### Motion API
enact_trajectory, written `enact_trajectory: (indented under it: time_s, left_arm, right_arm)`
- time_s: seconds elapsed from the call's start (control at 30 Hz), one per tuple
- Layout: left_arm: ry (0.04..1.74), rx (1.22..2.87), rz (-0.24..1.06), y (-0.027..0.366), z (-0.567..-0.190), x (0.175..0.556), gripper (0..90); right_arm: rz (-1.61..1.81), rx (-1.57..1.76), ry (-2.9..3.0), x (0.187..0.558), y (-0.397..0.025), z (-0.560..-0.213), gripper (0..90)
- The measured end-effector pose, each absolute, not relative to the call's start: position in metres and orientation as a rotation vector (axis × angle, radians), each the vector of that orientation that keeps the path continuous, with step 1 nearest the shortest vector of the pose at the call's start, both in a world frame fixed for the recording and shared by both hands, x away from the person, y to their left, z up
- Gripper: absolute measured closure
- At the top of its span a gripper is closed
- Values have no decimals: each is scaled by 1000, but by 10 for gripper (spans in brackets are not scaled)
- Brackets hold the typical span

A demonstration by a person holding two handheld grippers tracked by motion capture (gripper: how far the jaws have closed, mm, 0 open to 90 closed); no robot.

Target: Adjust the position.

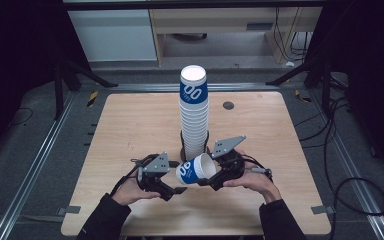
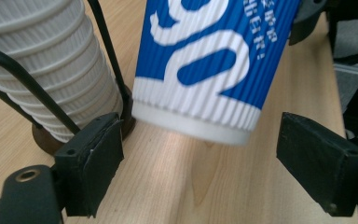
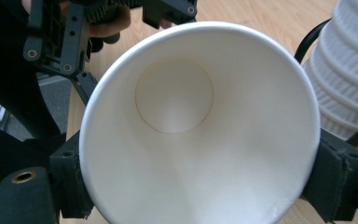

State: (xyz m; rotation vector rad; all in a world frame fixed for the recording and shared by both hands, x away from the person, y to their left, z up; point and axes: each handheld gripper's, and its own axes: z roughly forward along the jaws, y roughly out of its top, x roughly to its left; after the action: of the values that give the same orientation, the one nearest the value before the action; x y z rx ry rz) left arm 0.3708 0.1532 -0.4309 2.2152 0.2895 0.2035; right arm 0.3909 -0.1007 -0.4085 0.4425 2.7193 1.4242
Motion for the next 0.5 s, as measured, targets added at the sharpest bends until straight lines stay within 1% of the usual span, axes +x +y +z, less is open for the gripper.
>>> enact_trajectory:
  time_s: [0.3,0.5]
  left_arm:
    - [276,2278,254,148,-436,370,164]
    - [282,2272,256,149,-435,370,250]
  right_arm:
    - [1318,398,2801,394,-73,-410,142]
    - [1334,378,2802,393,-66,-408,142]
